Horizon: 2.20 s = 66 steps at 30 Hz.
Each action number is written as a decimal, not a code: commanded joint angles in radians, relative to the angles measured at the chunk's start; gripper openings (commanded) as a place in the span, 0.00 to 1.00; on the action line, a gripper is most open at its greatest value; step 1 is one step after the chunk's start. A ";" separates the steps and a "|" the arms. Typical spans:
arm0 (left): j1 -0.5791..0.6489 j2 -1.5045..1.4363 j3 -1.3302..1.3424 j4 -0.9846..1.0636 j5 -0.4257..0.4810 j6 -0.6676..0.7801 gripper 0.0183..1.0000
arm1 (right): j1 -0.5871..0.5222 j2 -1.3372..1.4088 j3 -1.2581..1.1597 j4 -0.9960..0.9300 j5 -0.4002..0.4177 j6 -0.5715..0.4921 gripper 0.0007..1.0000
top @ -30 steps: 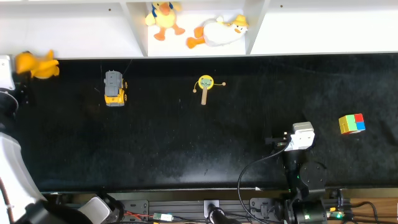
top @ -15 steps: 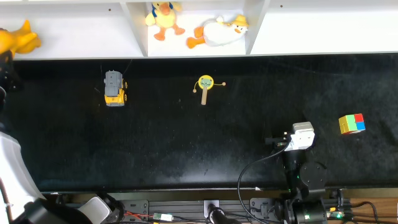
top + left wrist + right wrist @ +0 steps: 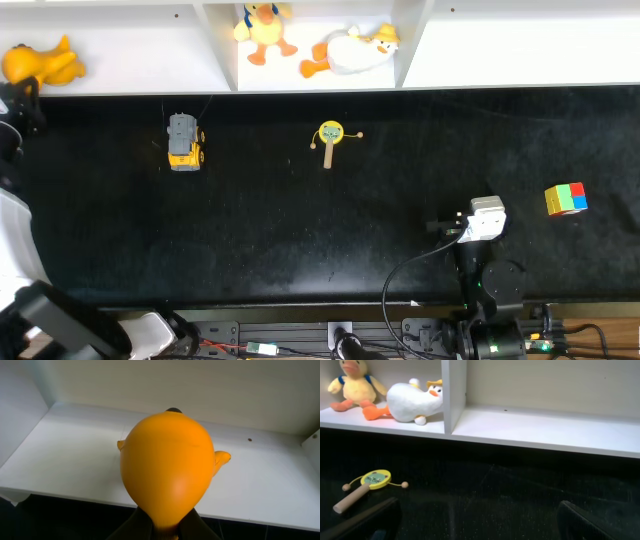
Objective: Store Toys
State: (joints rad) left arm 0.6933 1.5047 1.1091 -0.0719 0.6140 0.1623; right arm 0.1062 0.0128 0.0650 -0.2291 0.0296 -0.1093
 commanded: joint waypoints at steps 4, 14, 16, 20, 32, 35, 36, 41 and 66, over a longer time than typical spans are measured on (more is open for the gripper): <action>-0.009 0.029 0.083 -0.024 0.012 0.017 0.12 | 0.005 -0.008 0.002 0.002 -0.004 0.000 0.99; -0.121 0.039 0.084 -0.039 -0.148 0.051 0.13 | 0.005 -0.008 0.003 0.002 -0.004 0.000 0.99; -0.132 0.040 0.084 -0.042 -0.168 0.050 0.13 | 0.005 -0.008 0.003 0.002 -0.004 0.000 0.99; -0.133 0.044 0.084 -0.046 -0.177 0.050 0.13 | 0.005 -0.008 0.003 0.002 -0.004 0.000 0.99; -0.163 0.049 0.084 -0.068 -0.351 0.100 0.14 | 0.005 -0.008 0.003 0.002 -0.004 0.000 0.99; -0.180 0.058 0.084 -0.061 -0.386 0.100 0.14 | 0.005 -0.008 0.003 0.002 -0.004 0.000 0.99; -0.186 0.061 0.084 -0.059 -0.393 0.100 0.14 | 0.005 -0.008 0.003 0.002 -0.004 0.000 0.99; -0.205 0.063 0.084 -0.050 -0.407 0.099 0.14 | 0.005 -0.008 0.003 0.002 -0.004 0.000 1.00; -0.229 0.134 0.084 0.006 -0.407 0.096 0.17 | 0.005 -0.008 0.002 0.002 -0.004 0.000 1.00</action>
State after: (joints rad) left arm 0.4835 1.6203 1.1645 -0.0719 0.2115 0.2428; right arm 0.1066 0.0128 0.0650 -0.2291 0.0299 -0.1089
